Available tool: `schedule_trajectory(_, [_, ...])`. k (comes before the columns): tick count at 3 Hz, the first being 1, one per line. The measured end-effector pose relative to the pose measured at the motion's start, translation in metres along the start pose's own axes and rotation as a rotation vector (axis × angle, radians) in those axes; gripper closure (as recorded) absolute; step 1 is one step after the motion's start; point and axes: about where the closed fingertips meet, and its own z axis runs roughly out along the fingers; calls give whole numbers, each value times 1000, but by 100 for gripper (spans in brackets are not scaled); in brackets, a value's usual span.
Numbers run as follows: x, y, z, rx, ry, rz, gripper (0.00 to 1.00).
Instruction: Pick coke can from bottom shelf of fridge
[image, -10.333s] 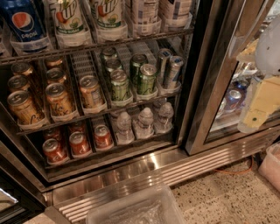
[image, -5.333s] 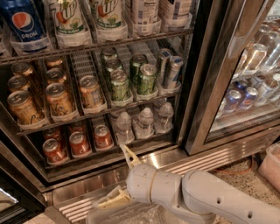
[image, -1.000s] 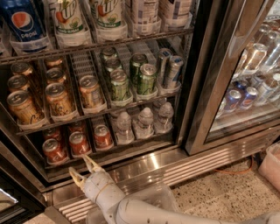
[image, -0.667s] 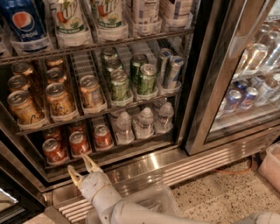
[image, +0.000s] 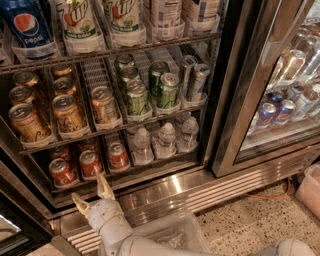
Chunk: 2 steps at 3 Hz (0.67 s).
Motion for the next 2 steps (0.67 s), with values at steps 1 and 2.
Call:
schedule_trajectory(1, [2, -3, 2, 39, 4, -2, 37])
schedule_trajectory(2, [5, -8, 5, 78, 2, 2, 42])
